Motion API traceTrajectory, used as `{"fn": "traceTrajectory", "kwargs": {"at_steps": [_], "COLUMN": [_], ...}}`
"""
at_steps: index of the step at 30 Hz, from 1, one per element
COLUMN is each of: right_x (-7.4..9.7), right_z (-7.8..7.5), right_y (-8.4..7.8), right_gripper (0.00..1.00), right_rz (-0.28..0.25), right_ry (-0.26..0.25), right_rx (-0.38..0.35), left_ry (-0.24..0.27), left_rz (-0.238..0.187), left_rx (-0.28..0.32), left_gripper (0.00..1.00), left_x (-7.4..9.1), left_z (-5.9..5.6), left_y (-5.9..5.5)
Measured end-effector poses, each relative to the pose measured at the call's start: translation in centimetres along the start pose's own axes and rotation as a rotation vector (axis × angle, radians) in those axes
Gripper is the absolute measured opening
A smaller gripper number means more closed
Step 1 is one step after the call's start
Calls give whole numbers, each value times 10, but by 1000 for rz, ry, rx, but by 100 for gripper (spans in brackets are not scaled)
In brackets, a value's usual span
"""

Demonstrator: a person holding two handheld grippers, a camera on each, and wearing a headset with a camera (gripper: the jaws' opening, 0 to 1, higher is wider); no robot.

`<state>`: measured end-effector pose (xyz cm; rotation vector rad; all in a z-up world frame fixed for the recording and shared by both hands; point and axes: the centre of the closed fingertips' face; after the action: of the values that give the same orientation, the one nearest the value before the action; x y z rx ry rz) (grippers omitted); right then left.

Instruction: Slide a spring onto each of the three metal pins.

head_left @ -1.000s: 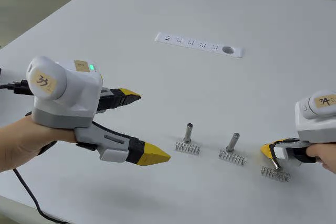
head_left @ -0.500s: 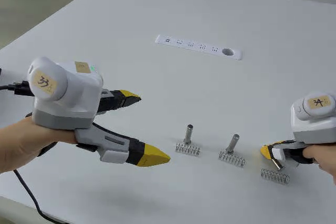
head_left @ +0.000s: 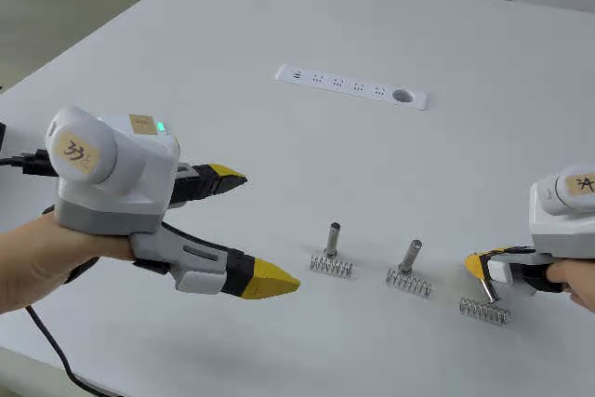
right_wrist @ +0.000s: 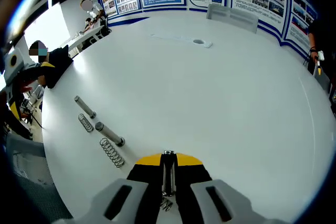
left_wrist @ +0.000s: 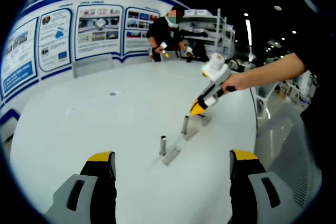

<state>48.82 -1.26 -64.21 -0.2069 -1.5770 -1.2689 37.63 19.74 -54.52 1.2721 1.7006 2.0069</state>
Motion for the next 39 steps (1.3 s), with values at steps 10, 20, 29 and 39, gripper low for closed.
{"fn": "traceTrajectory", "kwargs": {"at_steps": [10,20,29,39], "right_x": [10,19,27,35], "right_z": [4,5,8,8], "right_y": [6,8,6,-2], "right_gripper": [8,8,8,9], "right_rz": [-44,-98,-169,-277], "right_ry": [15,11,17,7], "right_rx": [48,84,112,137], "left_ry": [15,3,4,-1], "left_rz": [1,19,27,34], "left_rx": [-14,-36,-37,-50], "left_gripper": [92,92,92,92], "left_x": [6,4,6,5], "left_z": [3,-7,-11,-16], "left_y": [6,7,5,9]}}
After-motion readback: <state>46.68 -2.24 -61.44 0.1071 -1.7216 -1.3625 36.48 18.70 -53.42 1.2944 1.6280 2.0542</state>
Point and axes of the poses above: the centre of the closed fingertips' face, and the gripper's own axes: x roughly backward along the fingers, z roughly to its left, y roughly out of its top, and after that the axes turned 4 degrees about -x, right-handed
